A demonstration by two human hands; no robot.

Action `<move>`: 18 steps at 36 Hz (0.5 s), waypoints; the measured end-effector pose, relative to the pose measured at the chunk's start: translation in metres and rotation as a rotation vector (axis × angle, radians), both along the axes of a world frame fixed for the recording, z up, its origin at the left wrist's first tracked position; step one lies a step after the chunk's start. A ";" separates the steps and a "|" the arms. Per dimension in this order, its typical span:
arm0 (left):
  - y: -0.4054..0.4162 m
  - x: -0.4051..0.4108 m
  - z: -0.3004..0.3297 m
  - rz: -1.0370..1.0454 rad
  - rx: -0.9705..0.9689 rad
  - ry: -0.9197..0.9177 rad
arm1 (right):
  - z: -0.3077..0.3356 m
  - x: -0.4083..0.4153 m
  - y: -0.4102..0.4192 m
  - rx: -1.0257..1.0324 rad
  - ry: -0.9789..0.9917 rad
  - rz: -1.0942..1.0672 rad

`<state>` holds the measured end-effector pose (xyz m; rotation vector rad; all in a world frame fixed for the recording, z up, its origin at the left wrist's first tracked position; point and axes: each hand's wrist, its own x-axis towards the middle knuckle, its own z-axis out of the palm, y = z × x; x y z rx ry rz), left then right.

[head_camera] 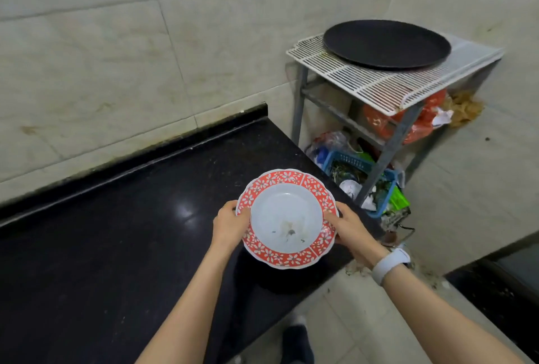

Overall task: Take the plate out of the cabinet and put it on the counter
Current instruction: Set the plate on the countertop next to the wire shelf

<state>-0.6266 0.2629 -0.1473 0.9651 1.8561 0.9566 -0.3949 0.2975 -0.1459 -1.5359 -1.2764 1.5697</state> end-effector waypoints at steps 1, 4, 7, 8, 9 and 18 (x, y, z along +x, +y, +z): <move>0.016 -0.002 -0.004 0.015 0.000 -0.010 | 0.000 -0.004 0.017 -0.011 -0.003 0.002; 0.065 -0.009 -0.015 0.060 0.006 -0.027 | -0.001 -0.019 0.070 -0.050 -0.013 0.020; 0.109 -0.016 -0.026 0.108 -0.009 -0.057 | -0.004 -0.037 0.120 -0.062 -0.029 0.002; 0.123 -0.019 -0.029 0.123 -0.021 -0.067 | -0.006 -0.043 0.136 -0.057 -0.037 -0.003; 0.136 -0.022 -0.031 0.137 -0.034 -0.073 | -0.008 -0.049 0.152 -0.048 -0.046 -0.011; 0.228 -0.053 -0.055 0.246 -0.125 -0.095 | -0.037 -0.100 0.259 -0.037 -0.138 -0.014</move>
